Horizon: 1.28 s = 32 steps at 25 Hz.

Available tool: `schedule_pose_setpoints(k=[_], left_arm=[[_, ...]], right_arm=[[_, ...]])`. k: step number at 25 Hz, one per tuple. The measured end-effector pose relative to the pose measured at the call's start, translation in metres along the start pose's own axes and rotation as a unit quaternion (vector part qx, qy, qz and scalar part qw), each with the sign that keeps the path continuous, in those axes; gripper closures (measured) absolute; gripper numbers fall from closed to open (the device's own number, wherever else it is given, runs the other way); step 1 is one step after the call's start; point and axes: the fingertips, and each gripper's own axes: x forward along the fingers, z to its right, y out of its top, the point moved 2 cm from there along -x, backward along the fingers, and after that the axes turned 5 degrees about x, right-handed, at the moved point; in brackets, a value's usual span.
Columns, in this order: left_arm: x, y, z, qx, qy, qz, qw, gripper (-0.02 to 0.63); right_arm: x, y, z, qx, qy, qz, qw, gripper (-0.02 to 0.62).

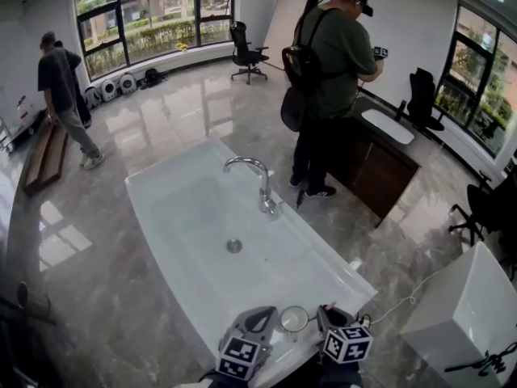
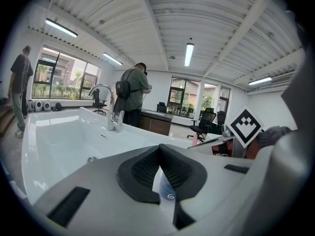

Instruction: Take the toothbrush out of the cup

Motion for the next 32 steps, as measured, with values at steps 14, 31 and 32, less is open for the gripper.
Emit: schedule_pose_setpoints(k=[14,31,32], left_arm=[[0.007,0.0,0.0,0.003,-0.002,-0.006,1.0,0.606],[0.003,0.047,-0.004,0.022,0.009,0.04,0.9989,0.606],[0.001,0.052,-0.004,0.023,0.01,0.045,0.9987,0.606]], right_arm=[[-0.002,0.005,0.017,-0.015,-0.054,0.014,0.998,0.363],[-0.047,0.07,-0.053,-0.114,-0.009,0.099,0.988,0.487],[-0.052,0.075,-0.059,-0.122,-0.006,0.107,0.987,0.506]])
